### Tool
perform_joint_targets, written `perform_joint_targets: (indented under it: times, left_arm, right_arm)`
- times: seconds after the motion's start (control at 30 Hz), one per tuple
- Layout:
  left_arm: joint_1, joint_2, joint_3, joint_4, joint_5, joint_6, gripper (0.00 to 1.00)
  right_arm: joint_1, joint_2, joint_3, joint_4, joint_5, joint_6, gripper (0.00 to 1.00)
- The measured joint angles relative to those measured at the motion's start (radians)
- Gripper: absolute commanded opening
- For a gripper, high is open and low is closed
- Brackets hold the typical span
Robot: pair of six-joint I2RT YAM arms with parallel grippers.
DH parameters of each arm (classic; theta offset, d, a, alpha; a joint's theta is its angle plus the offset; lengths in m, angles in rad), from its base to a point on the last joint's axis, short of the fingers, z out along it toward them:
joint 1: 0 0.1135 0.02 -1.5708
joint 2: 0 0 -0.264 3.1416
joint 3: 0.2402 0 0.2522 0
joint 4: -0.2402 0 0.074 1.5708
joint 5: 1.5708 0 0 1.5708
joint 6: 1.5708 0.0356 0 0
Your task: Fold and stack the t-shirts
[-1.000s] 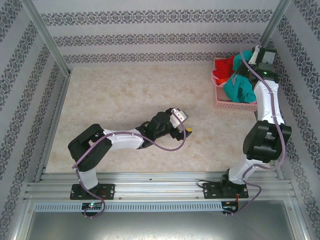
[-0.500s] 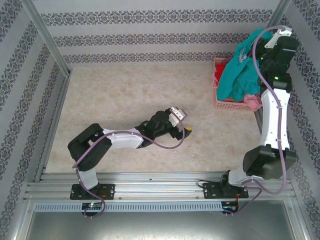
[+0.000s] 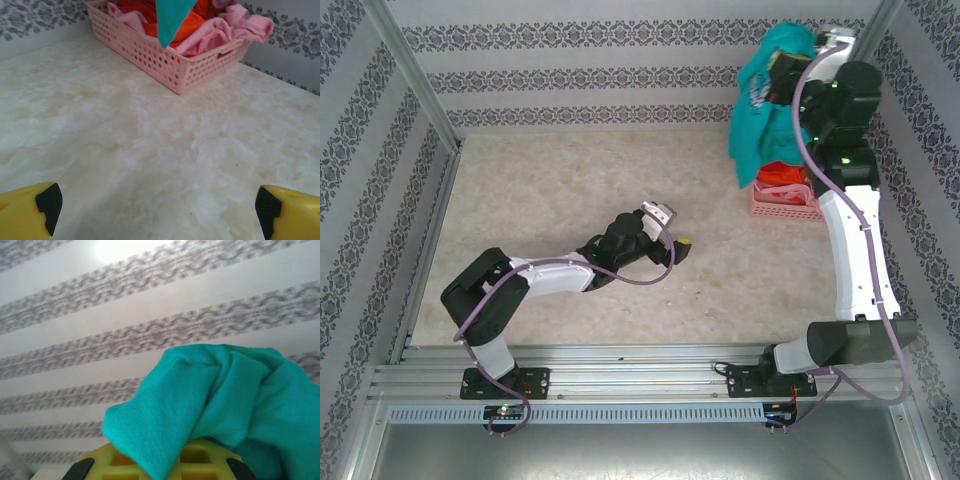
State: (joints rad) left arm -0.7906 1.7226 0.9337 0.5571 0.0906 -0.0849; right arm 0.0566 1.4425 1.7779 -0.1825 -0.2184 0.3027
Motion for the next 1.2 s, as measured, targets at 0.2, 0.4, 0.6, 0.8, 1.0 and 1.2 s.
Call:
perform_joint_targets:
  times: [0.2, 0.4, 0.6, 0.8, 1.0, 1.2]
  left_arm:
    - [0.012, -0.098, -0.093, -0.025, -0.083, -0.023, 1.00]
    - [0.026, -0.209, -0.207, -0.072, -0.171, -0.071, 1.00]
    - [0.034, -0.319, -0.278, -0.174, -0.266, -0.166, 1.00]
    - [0.041, -0.420, -0.293, -0.395, -0.446, -0.389, 1.00]
    - [0.140, -0.494, -0.290, -0.640, -0.509, -0.686, 1.00]
    - [0.251, -0.446, -0.240, -0.849, -0.499, -0.895, 0.98]
  right_arm:
    - [0.196, 0.074, 0.014, 0.005, 0.004, -0.005, 0.00]
    - [0.307, 0.158, -0.027, 0.017, 0.019, 0.037, 0.28]
    - [0.298, 0.159, -0.230, 0.057, 0.040, 0.080, 0.88]
    - [0.252, 0.101, -0.463, 0.023, 0.098, 0.154, 0.98]
    - [0.209, 0.058, -0.587, -0.005, 0.099, 0.205, 0.98]
    - [0.238, 0.141, -0.611, -0.024, 0.066, 0.222, 0.92]
